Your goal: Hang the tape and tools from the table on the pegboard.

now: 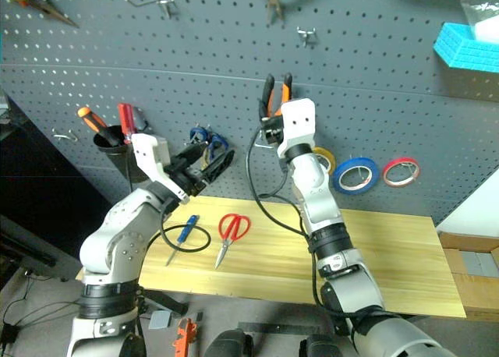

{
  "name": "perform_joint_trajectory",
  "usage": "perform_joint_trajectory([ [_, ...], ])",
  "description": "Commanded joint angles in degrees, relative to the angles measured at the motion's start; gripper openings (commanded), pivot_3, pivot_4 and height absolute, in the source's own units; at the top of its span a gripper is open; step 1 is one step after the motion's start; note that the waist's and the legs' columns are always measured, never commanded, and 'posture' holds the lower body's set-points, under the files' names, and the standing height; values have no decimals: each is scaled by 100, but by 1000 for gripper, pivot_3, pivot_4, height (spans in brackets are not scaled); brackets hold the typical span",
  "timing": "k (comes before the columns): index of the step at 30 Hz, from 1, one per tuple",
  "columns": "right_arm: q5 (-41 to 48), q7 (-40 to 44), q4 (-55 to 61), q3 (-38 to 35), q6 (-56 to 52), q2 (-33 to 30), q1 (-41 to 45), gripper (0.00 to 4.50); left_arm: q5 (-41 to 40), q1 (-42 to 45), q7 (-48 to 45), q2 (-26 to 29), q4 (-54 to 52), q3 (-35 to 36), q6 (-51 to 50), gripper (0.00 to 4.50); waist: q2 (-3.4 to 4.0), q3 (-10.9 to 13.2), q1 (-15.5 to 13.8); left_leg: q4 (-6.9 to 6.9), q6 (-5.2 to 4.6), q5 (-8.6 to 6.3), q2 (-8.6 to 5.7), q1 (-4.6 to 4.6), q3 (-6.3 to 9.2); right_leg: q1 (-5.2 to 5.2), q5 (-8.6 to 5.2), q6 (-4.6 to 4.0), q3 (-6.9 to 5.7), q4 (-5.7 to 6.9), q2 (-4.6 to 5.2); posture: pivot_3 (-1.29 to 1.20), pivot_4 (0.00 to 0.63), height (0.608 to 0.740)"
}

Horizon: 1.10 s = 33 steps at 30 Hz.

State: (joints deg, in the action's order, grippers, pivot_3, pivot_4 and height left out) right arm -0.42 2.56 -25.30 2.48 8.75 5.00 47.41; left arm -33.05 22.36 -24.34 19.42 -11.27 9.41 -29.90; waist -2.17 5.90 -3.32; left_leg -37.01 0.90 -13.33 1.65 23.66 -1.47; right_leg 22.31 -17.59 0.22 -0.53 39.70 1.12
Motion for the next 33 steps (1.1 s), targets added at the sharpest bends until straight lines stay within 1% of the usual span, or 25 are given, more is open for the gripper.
perform_joint_trajectory([
  [1,30,55,315,49,101,37,-69,2972,-91,25,8,57,-271,137,1,4500,0,0,-8,0,-2,-1,0,0,1,0,0,0,0,-1,0,259,87,740],
  [6,-99,98,283,166,-77,-16,-127,2972,-87,38,6,57,-259,134,-9,4500,7,5,-11,-1,-7,-4,0,0,1,-1,0,0,0,-2,0,256,90,740],
  [14,-297,157,164,313,-727,-49,-114,2972,-90,63,19,39,-268,125,-30,4500,15,11,-11,1,-8,-5,0,-1,1,-1,-1,-2,0,-3,0,252,97,740],
  [19,-358,184,206,361,-972,-66,-81,2972,-106,52,40,10,-282,113,-35,4500,17,12,-10,2,-9,-5,0,-18,-1,-14,-2,-3,2,-2,0,248,102,740],
  [20,-295,256,218,356,-1010,-59,-81,3638,-107,53,42,6,-280,109,-34,4500,18,12,-9,3,-9,-5,0,-22,-2,-17,-2,-3,3,-2,0,248,102,740],
  [21,-271,299,235,363,-1033,-62,-91,3861,-106,53,46,-2,-278,104,-30,4500,21,17,-9,3,-10,-5,1,-25,-2,-18,-2,-3,2,-2,0,249,103,740],
  [22,-257,331,251,366,-1053,-63,-99,4225,-105,52,48,-7,-277,100,-27,4500,25,21,-9,3,-10,-5,1,-25,-1,-19,-2,-3,2,-1,0,249,103,740],
  [23,-254,350,264,367,-1069,-63,-105,4483,-105,51,50,-10,-277,98,-26,4500,28,23,-9,3,-10,-5,1,-24,-2,-18,-2,-3,2,-1,0,249,103,740],
  [33,-248,541,653,408,-1342,-83,-480,4483,-98,30,43,-19,-276,93,-20,4500,32,31,-10,7,-11,-6,1,-23,-2,-18,-3,-4,2,-6,0,247,105,740],
])
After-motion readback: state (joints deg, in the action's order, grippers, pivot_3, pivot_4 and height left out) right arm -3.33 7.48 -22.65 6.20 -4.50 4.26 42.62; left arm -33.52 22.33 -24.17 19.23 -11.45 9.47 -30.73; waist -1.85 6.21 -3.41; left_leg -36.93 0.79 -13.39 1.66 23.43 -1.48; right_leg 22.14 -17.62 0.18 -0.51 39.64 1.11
